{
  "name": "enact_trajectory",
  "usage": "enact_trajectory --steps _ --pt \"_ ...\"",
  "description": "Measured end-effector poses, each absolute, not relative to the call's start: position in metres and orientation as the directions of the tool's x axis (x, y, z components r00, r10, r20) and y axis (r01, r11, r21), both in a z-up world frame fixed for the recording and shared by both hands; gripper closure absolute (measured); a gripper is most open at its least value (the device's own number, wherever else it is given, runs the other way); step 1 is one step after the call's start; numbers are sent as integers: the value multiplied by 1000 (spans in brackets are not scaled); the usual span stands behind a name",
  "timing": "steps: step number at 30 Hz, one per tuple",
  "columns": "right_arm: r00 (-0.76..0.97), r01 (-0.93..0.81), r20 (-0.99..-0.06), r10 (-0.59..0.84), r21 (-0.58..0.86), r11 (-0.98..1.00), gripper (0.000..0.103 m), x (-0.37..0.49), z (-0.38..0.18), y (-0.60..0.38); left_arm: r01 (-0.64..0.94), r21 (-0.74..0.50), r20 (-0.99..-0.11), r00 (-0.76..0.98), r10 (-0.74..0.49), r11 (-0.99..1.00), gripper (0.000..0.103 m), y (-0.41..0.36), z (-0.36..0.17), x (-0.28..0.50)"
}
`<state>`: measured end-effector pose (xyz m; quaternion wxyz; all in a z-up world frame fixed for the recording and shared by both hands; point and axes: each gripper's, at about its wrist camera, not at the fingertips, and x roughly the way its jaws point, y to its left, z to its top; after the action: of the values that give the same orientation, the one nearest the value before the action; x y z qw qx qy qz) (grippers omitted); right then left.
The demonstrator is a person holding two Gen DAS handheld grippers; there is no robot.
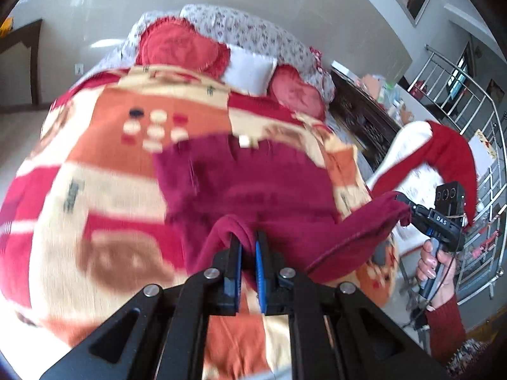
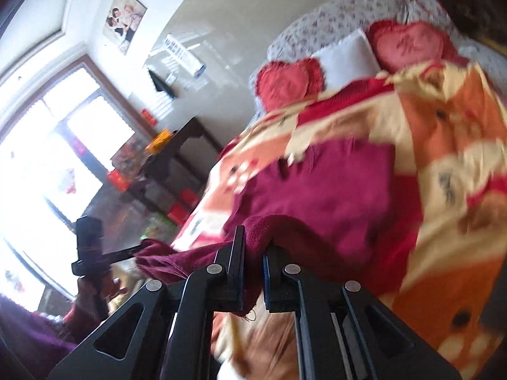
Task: Fold small clothes
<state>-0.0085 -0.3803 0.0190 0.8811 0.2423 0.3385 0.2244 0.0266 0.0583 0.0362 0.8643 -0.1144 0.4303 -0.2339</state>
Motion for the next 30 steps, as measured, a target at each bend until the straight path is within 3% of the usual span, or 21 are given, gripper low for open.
enact_trajectory --steps 8,14,17,20,21,22,23,24,26,30 --pt "663 -65 -598 450 553 831 103 117 -17 -385 169 -337 -759 533 -374 926 95 36 -16 169" --pt "623 67 -672 402 557 828 103 186 -62 -393 111 -318 -808 487 -331 942 95 31 -65 230" --pt "610 102 -694 383 548 830 93 198 -72 -399 87 -358 -825 437 -359 929 89 37 -73 240" --pt "657 107 -671 344 534 839 85 182 -65 -403 138 -373 -808 438 -394 917 73 40 -62 231" --pt "680 109 -661 317 518 848 85 171 -59 -406 149 -369 -801 449 -395 917 56 40 -57 226" --pt "691 110 -654 309 517 849 85 168 -57 -408 149 -355 -795 471 -382 923 29 41 -51 222" --pt "700 101 -644 310 519 849 85 161 -53 -408 136 -337 -774 524 -356 932 23 45 -45 216" --pt "703 71 -631 328 521 851 85 156 -49 -405 131 -340 -752 557 -353 931 17 46 -41 212" --pt "687 -5 -634 355 484 875 87 154 -44 -389 142 -354 -737 565 -369 924 17 46 -39 213" --pt "655 -72 -685 319 364 929 88 178 -49 -349 94 -296 -798 523 -300 951 18 34 -59 227"
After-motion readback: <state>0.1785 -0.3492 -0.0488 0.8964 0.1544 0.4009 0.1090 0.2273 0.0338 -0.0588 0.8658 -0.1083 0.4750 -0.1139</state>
